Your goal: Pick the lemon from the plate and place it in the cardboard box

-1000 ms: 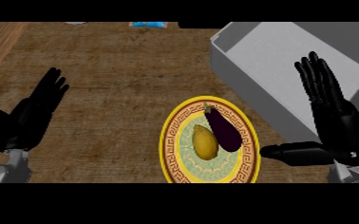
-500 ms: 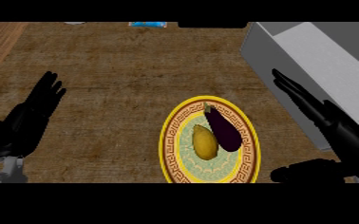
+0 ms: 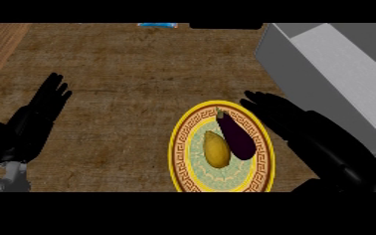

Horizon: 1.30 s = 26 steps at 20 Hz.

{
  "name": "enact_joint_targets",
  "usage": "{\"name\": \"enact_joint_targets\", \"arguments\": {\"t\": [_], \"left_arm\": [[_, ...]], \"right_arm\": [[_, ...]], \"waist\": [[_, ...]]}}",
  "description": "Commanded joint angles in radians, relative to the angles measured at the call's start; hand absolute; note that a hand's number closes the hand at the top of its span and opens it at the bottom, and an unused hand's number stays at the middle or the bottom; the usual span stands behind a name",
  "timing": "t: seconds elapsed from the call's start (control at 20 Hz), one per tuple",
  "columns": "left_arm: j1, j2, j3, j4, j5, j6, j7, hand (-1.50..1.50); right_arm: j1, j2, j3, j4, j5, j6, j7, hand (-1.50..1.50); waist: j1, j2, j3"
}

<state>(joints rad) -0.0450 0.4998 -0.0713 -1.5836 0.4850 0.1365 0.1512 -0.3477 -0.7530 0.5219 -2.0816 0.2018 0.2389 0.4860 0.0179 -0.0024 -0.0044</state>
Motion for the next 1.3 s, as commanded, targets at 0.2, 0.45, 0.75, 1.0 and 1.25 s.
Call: {"name": "enact_joint_targets", "arguments": {"t": [0.2,0.45,0.75,1.0,1.25], "left_arm": [[0.011,-0.008,0.027,-0.038,-0.019,0.000,0.019,0.00],[0.010,-0.047,0.033,0.012,-0.061,-0.025,-0.003,0.00],[0.037,-0.108,0.025,-0.050,-0.110,0.007,0.015,0.00],[0.086,-0.058,0.114,-0.071,-0.051,-0.121,0.039,0.00],[0.019,-0.136,0.084,-0.005,-0.155,-0.066,0.021,0.00]], "right_arm": [[-0.202,0.239,0.101,0.050,-0.087,0.174,0.433,-1.50],[-0.201,0.301,0.059,0.067,-0.094,0.270,0.508,-1.50],[-0.112,0.327,0.066,0.120,0.014,0.301,0.413,-1.50],[-0.109,0.434,0.084,0.168,0.120,0.298,0.378,-1.50],[-0.068,0.401,-0.008,0.201,0.174,0.344,0.211,-1.50]], "waist": [[-0.004,0.001,0.003],[-0.014,0.001,0.004],[-0.015,0.001,0.004],[-0.011,0.001,0.004],[-0.016,0.002,0.004]]}}
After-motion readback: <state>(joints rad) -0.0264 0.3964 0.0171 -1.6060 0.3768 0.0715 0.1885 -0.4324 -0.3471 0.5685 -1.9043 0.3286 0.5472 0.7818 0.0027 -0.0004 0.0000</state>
